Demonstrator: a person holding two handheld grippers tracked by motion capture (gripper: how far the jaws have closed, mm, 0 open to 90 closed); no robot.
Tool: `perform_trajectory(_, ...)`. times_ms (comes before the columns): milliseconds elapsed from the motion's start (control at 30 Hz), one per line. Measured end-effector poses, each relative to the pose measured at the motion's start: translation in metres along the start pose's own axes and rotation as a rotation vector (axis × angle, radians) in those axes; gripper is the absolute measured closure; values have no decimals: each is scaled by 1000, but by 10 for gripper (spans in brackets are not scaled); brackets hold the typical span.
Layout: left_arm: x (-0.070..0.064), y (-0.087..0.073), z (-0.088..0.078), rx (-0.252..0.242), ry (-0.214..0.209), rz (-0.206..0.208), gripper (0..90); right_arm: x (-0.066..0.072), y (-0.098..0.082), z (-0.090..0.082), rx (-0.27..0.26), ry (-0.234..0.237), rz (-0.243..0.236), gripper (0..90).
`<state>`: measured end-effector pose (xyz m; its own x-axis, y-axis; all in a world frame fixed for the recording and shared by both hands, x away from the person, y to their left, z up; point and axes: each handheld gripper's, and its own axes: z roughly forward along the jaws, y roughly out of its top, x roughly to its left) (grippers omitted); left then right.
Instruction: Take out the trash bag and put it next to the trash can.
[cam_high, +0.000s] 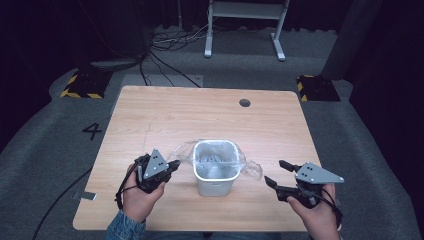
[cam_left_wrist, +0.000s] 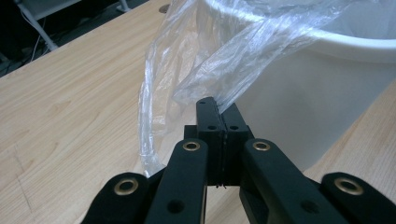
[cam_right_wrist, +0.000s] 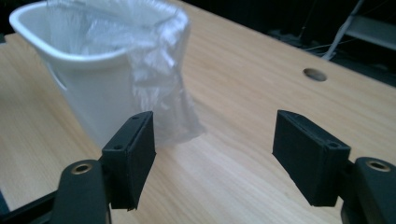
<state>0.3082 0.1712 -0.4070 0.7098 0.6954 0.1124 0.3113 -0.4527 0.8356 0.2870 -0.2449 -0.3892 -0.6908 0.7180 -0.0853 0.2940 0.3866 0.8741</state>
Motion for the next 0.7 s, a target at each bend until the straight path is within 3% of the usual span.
perform_trajectory(133,0,-2,-2,-3,3,-8,891,3,-8,21,45,33,-2,300)
perform_trajectory(200,0,-3,-4,-5,3,-10,891,4,-11,31,59,55,-5,343)
perform_trajectory(267,1,-4,-6,-6,4,-12,887,4,-12,36,50,85,-9,464)
perform_trajectory(367,1,-5,-8,-10,10,-14,856,2,-6,33,14,121,-28,752)
perform_trajectory(400,1,-5,-9,-15,13,-14,821,2,-3,30,-5,121,-24,833)
perform_trajectory(467,-2,-2,-14,-38,40,-20,677,3,7,24,-30,107,-35,891)
perform_trajectory(533,-5,4,-20,-58,74,-14,539,4,19,19,-49,87,-60,899)
perform_trajectory(600,-8,9,-25,-76,79,-27,434,5,30,16,-59,85,-72,900)
perform_trajectory(700,-12,16,-30,-88,79,-16,360,7,48,15,-89,79,-91,900)
